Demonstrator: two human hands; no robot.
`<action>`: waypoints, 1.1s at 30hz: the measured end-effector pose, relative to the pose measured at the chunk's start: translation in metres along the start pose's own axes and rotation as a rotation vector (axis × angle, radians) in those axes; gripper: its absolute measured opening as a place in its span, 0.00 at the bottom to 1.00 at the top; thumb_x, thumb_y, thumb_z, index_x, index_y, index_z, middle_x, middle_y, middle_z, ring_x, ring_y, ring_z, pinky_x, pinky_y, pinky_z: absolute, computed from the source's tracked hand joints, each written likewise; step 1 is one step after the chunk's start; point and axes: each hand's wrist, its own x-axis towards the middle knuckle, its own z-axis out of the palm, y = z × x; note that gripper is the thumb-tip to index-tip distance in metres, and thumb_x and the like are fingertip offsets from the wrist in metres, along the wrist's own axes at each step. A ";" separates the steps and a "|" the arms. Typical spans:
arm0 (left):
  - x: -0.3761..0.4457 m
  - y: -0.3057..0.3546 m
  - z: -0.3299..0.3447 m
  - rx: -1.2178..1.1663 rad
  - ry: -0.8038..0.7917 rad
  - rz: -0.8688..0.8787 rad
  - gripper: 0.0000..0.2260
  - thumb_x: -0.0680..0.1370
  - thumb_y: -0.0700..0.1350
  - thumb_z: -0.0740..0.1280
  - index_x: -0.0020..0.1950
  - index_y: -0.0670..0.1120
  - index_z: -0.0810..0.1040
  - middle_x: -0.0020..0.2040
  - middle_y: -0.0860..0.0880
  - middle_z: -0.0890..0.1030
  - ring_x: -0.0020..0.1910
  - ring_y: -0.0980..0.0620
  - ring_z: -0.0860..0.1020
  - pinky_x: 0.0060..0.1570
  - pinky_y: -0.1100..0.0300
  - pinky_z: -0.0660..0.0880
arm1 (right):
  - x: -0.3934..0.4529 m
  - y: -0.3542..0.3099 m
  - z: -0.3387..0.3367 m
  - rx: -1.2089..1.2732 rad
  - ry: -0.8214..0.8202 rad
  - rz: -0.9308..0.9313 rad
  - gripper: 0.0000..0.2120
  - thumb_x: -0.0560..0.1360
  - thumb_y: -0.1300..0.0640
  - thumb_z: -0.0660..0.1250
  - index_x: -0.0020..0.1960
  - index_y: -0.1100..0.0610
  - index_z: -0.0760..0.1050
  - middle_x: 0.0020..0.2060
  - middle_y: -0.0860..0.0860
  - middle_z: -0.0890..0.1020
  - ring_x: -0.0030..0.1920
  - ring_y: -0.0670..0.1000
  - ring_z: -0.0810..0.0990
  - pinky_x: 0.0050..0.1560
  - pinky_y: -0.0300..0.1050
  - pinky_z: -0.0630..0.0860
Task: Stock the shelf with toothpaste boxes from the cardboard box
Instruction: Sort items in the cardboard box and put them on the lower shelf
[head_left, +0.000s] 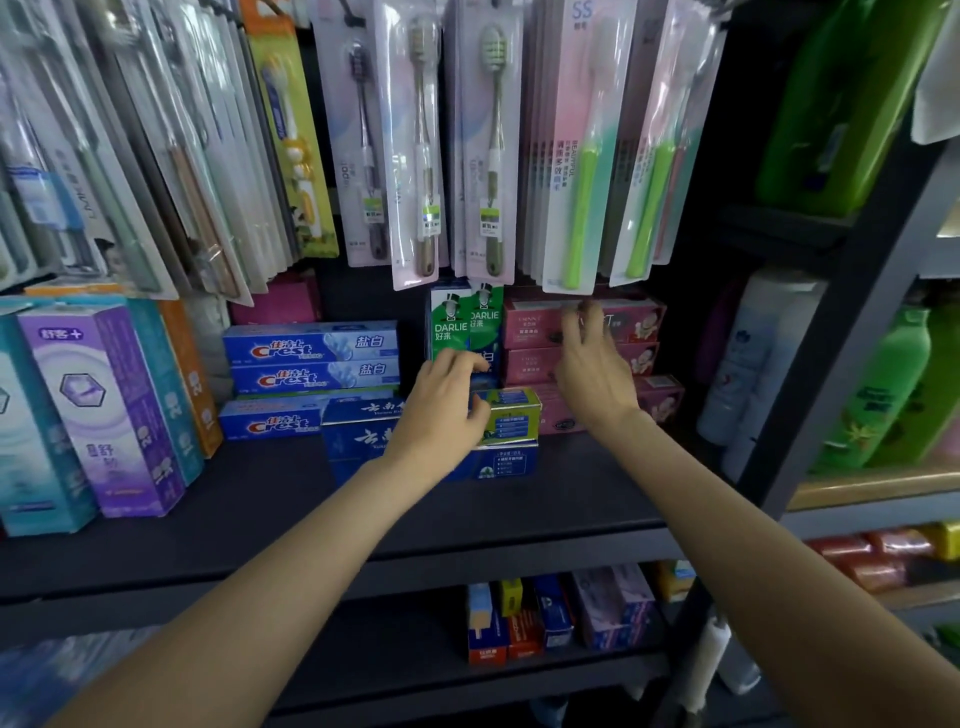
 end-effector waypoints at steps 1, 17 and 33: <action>-0.005 0.001 0.000 -0.003 0.040 0.032 0.15 0.78 0.38 0.60 0.64 0.42 0.69 0.62 0.48 0.70 0.63 0.51 0.67 0.61 0.64 0.62 | -0.013 -0.002 -0.002 0.066 0.066 -0.028 0.24 0.72 0.70 0.60 0.67 0.65 0.63 0.66 0.64 0.64 0.53 0.64 0.75 0.34 0.51 0.76; -0.349 -0.093 0.205 0.009 -1.094 -0.254 0.21 0.79 0.41 0.58 0.71 0.45 0.61 0.71 0.45 0.61 0.67 0.46 0.66 0.60 0.57 0.66 | -0.417 0.008 0.166 0.138 -1.241 -0.044 0.20 0.78 0.58 0.58 0.69 0.58 0.67 0.64 0.58 0.73 0.62 0.59 0.74 0.58 0.47 0.71; -0.471 -0.199 0.342 -0.033 -1.043 -0.458 0.17 0.77 0.40 0.60 0.65 0.45 0.66 0.64 0.46 0.69 0.60 0.45 0.73 0.55 0.53 0.70 | -0.562 -0.010 0.433 -0.265 -1.342 -0.115 0.28 0.74 0.53 0.66 0.71 0.59 0.61 0.67 0.58 0.67 0.67 0.58 0.66 0.66 0.53 0.65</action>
